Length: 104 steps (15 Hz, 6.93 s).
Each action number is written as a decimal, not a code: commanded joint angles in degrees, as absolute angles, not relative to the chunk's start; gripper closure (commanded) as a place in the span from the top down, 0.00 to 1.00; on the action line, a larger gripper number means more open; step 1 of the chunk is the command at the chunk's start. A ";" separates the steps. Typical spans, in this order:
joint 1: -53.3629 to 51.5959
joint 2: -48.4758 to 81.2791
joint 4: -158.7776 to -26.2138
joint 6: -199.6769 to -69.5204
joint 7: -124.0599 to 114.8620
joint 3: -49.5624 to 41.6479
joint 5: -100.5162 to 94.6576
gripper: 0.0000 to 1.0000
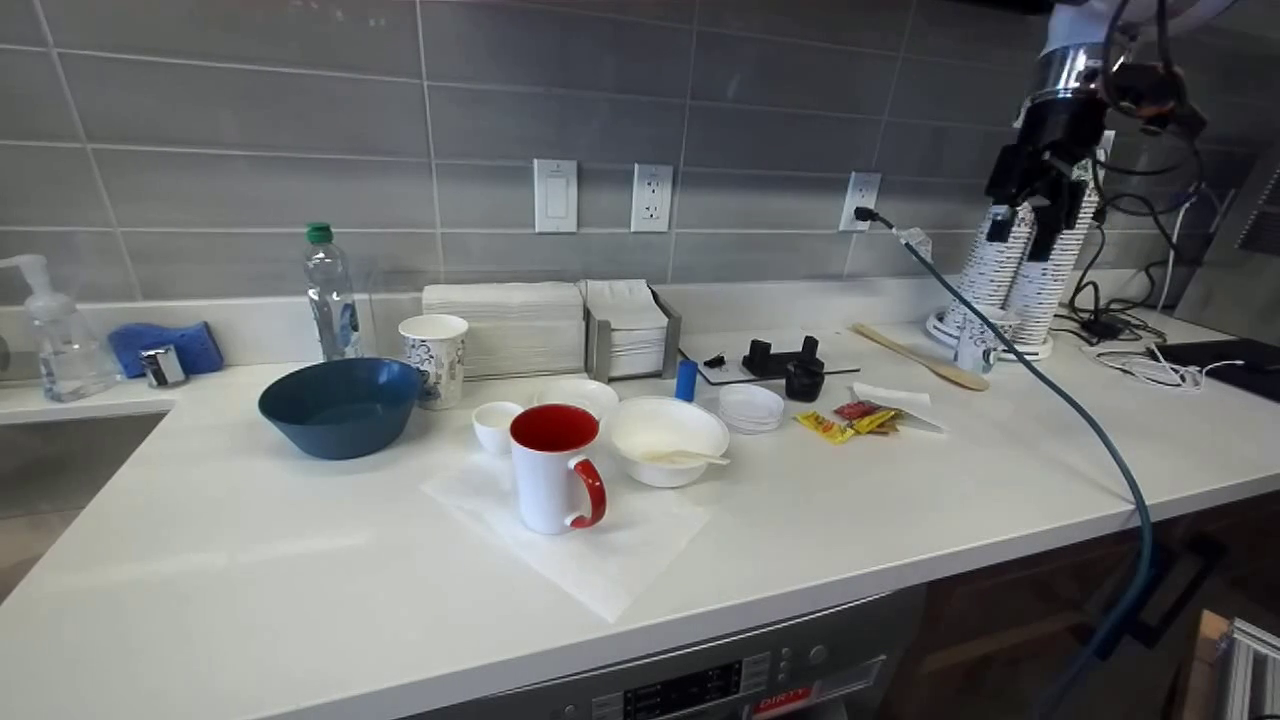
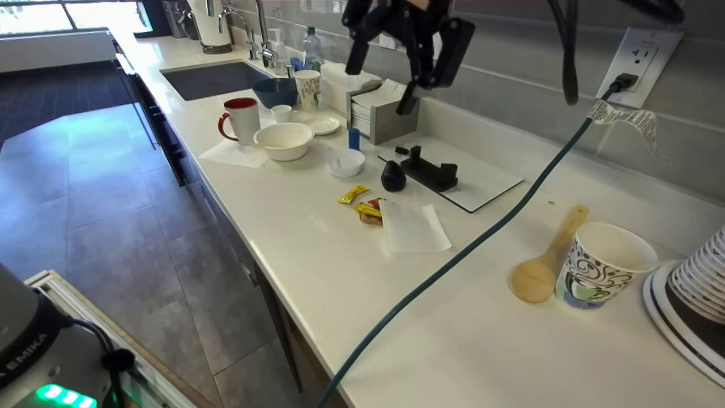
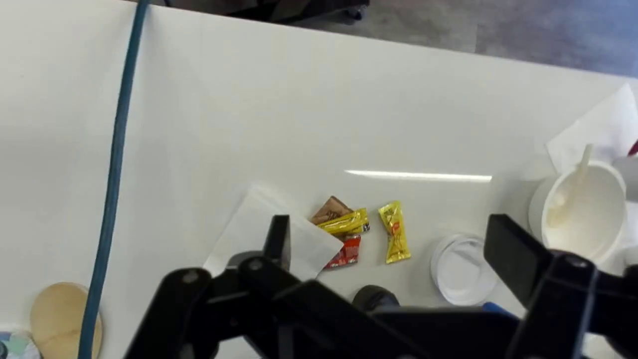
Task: Put the paper cup on the blue bloc on the left
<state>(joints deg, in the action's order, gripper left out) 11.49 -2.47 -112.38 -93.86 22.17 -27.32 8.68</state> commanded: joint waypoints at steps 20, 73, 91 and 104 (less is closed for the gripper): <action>21.07 12.29 -105.43 -114.35 2.32 -22.81 13.45 1.00; 35.03 44.36 -70.35 -110.63 -8.23 -17.79 8.92 0.13; 35.61 29.25 -79.83 -92.69 -12.12 -21.61 9.55 0.01; 31.86 17.69 -85.42 -81.12 -15.11 -21.38 8.85 0.01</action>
<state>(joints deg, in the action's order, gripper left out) 34.61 22.79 -80.15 -79.87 -12.50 -21.96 9.07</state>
